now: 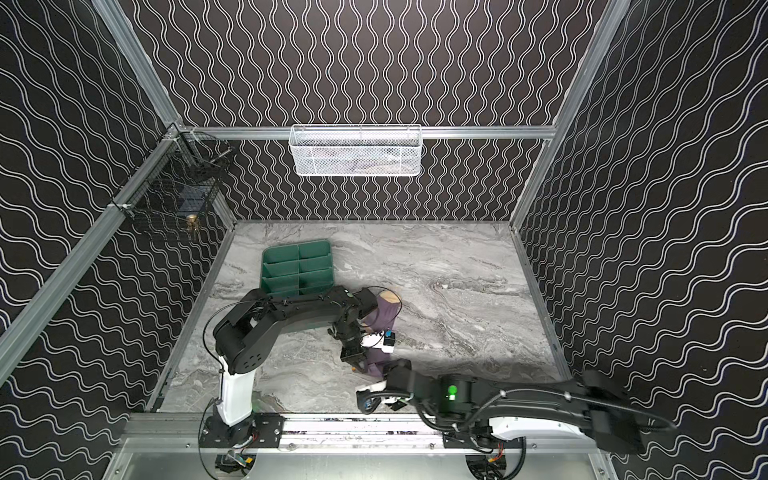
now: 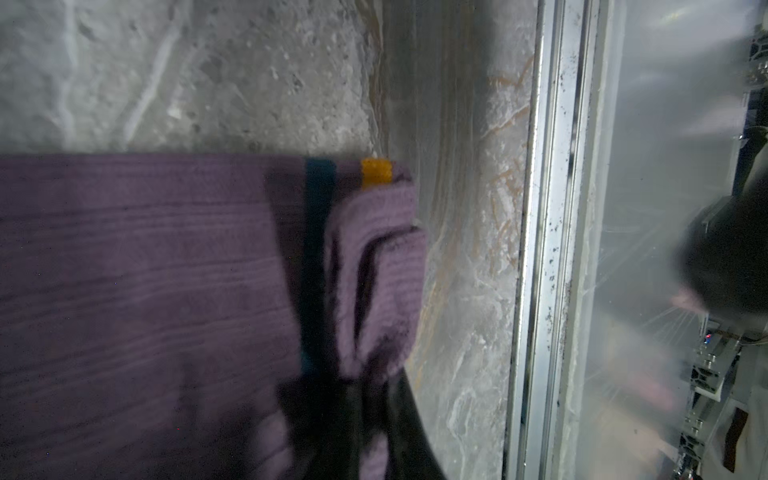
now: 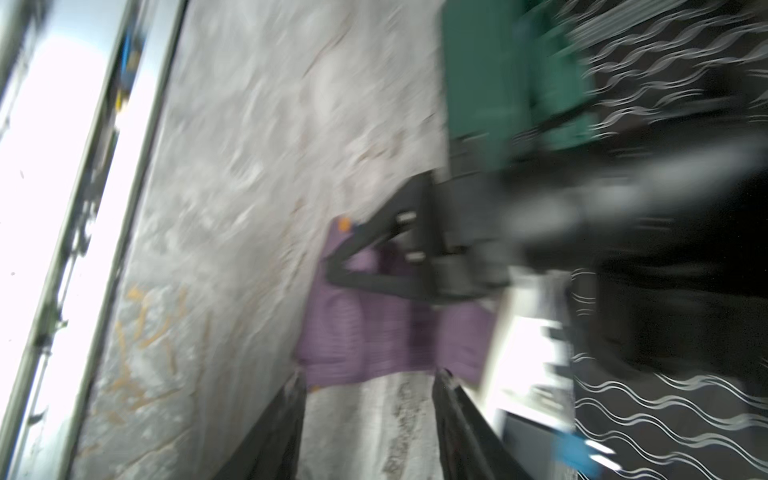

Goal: Roll the socks

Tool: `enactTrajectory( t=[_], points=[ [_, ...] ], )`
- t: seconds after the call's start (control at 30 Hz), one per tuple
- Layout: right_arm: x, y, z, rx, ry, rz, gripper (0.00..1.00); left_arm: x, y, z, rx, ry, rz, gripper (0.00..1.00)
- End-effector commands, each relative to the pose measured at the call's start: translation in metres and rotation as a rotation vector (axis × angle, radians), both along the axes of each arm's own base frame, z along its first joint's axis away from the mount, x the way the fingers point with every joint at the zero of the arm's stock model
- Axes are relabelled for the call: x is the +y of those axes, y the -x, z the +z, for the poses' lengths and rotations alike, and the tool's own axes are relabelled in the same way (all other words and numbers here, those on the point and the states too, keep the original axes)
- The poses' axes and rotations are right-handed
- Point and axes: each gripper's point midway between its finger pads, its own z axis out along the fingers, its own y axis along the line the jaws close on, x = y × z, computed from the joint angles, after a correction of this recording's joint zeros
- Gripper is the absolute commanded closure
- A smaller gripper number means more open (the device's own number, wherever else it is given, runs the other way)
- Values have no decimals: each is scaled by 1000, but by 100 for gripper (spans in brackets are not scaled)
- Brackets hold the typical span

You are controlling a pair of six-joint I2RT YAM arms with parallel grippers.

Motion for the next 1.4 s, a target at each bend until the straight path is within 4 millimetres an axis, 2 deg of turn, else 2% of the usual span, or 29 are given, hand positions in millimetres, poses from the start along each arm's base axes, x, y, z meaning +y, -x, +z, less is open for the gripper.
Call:
enactTrajectory(
  t=[0.0,0.17,0.37,0.47,0.57,0.63,0.73,0.8,0.9,1.03,1.17,1.2,1.23,1.27,1.33,1.37],
  points=[
    [15,-7,-11,-55,11,9,47,15,-2,-11,-20,-86,4,91],
    [23,-16,-34,-59,30,17,47,14,-2,-12,-17,-77,9,91],
    [16,-29,-54,-17,29,-22,49,13,-1,-13,-9,-78,12,90],
    [10,-27,-67,32,78,-20,65,13,-2,-11,-16,-75,11,90],
    [5,-13,-80,115,130,9,81,12,-5,-9,-28,-66,12,89],
    [-1,-1,-91,201,184,16,87,10,-6,-7,-38,-62,13,87],
    [-12,13,-107,323,286,-19,100,7,-10,-1,-61,-39,22,75],
    [-17,21,-112,389,331,-37,100,5,-14,3,-101,-19,33,63],
    [-20,28,-111,448,336,-57,100,5,-23,17,-186,14,43,50],
    [-25,34,-103,529,337,-88,100,3,-44,58,-375,91,70,44],
    [-32,33,-91,633,341,-140,100,17,-83,119,-728,159,146,41],
    [-33,35,-88,663,345,-138,100,25,-95,140,-847,169,181,41],
    [-35,37,-87,682,348,-138,100,35,-107,163,-967,177,226,46],
    [-35,39,-85,703,350,-136,100,47,-118,192,-1102,195,289,50],
    [-36,41,-81,757,348,-138,100,73,-121,258,-1327,296,394,46],
    [-34,39,-79,781,339,-160,100,84,-114,290,-1413,369,431,43]
  ],
)
